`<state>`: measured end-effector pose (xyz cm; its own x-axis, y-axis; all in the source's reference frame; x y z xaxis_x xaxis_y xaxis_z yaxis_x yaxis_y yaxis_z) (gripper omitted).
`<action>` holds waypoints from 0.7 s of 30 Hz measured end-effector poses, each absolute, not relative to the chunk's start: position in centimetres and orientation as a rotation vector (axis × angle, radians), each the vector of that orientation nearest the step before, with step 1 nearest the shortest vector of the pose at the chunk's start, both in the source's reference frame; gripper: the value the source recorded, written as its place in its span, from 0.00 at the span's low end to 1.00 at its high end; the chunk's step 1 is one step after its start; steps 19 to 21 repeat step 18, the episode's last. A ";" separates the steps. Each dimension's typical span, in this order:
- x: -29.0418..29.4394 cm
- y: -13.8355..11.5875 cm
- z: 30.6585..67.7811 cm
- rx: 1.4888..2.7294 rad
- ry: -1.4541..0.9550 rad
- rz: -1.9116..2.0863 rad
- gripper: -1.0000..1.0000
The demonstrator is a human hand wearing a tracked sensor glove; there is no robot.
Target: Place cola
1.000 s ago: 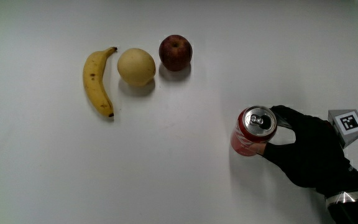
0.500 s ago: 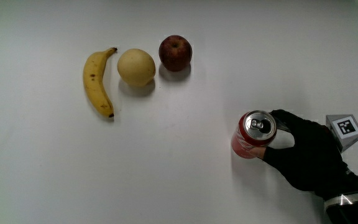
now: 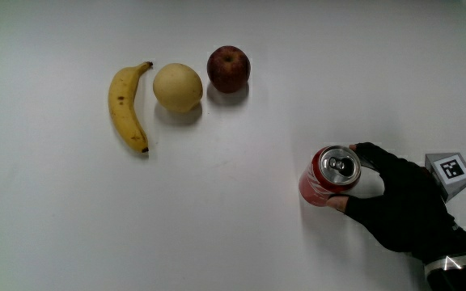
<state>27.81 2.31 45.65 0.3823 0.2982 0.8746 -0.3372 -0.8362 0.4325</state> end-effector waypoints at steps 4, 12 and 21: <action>28.0 2.4 45.6 2.073 -0.036 1.502 0.19; 28.1 2.6 45.3 2.056 -0.037 1.495 0.06; 29.0 3.2 44.3 2.080 0.000 1.463 0.00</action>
